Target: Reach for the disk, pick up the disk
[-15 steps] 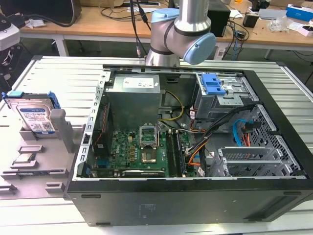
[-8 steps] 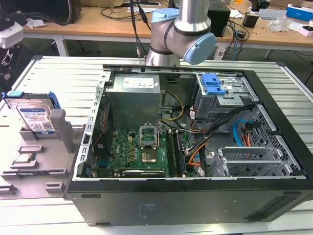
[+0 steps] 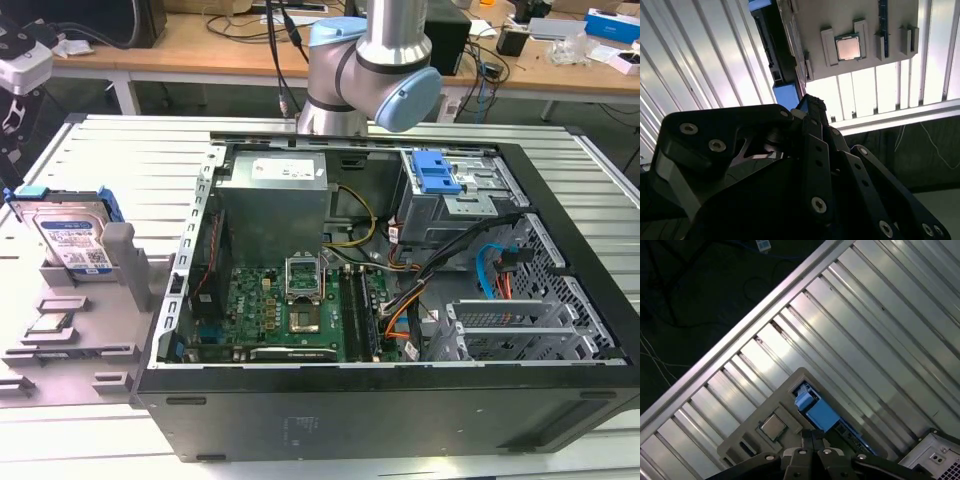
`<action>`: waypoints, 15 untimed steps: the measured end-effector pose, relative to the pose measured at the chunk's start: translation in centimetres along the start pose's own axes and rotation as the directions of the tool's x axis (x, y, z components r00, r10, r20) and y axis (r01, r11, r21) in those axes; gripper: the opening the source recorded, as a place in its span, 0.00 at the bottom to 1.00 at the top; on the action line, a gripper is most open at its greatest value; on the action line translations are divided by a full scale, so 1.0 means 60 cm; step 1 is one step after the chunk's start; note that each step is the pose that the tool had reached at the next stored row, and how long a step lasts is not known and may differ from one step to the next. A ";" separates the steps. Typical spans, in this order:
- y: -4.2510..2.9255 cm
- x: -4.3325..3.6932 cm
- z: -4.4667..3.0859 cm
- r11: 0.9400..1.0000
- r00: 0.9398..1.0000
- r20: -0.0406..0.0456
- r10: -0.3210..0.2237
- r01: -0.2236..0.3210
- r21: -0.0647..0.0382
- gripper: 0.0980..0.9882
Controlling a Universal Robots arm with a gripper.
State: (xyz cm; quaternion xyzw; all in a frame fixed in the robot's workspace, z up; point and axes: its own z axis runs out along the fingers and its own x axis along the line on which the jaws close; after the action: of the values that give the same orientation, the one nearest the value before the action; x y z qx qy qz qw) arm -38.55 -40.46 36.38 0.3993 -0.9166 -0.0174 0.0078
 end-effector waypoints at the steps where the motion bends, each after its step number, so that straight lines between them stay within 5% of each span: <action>1: 0.000 0.000 0.000 1.000 1.000 0.000 -0.008 0.008 0.000 0.01; 8: 0.000 0.000 0.000 0.994 0.994 -0.004 -0.111 0.111 0.000 0.01; 15: 0.000 0.000 0.000 0.979 0.979 -0.008 -0.203 0.203 -0.001 0.01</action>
State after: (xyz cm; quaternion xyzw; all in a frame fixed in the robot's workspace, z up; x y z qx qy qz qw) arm -38.55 -40.46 36.38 0.4906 -0.8712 -0.0165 0.0096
